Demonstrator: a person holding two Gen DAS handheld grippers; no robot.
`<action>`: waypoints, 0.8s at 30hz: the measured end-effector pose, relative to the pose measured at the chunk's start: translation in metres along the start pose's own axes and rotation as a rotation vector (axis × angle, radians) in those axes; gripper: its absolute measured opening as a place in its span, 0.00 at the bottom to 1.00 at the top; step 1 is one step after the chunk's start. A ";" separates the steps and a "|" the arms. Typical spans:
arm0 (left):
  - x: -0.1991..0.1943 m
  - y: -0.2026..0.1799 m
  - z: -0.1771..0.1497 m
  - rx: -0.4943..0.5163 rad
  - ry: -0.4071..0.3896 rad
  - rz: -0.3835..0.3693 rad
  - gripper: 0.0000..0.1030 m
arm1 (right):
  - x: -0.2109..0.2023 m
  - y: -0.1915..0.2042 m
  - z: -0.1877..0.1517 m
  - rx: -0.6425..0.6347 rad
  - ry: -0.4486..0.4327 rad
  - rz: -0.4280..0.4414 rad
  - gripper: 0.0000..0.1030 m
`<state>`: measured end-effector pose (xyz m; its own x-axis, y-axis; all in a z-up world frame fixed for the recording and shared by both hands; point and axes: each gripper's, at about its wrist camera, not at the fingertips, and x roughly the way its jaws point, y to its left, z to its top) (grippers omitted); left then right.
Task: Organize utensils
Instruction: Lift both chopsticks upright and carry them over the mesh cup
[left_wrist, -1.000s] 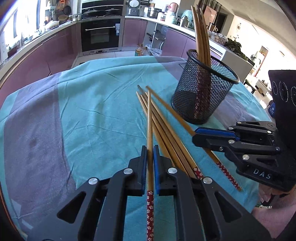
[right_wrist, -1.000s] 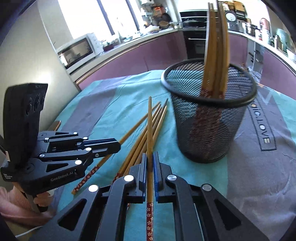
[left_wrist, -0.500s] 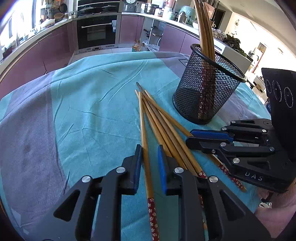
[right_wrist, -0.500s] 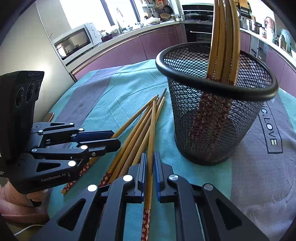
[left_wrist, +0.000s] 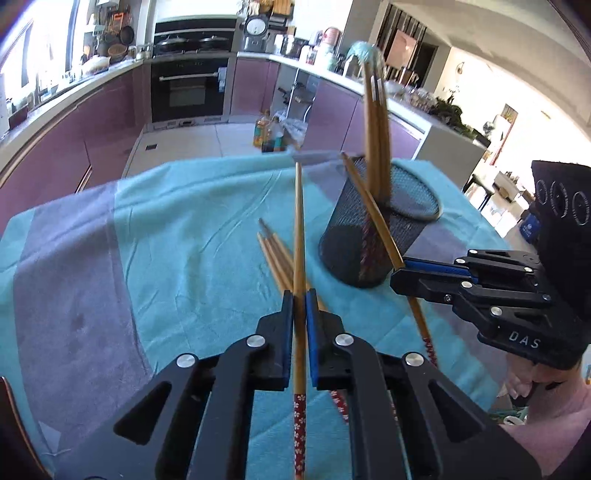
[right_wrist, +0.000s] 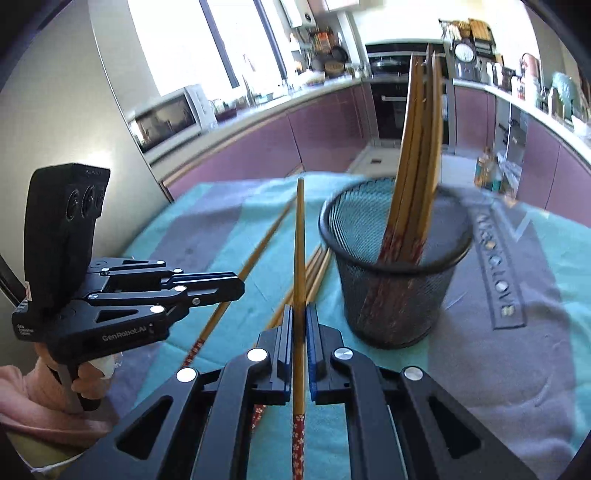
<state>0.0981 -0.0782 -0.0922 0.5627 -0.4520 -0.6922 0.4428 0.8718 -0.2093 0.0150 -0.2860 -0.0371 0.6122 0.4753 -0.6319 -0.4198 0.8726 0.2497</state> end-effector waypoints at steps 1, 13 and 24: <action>-0.007 -0.001 0.004 0.000 -0.017 -0.014 0.07 | -0.007 0.000 0.002 0.001 -0.020 0.003 0.06; -0.069 -0.007 0.037 -0.002 -0.162 -0.157 0.07 | -0.053 -0.007 0.029 0.017 -0.176 0.012 0.06; -0.096 -0.028 0.072 0.034 -0.282 -0.184 0.07 | -0.075 -0.013 0.059 -0.005 -0.274 -0.019 0.06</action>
<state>0.0819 -0.0732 0.0299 0.6404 -0.6394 -0.4255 0.5747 0.7665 -0.2867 0.0137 -0.3264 0.0502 0.7779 0.4723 -0.4145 -0.4092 0.8813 0.2361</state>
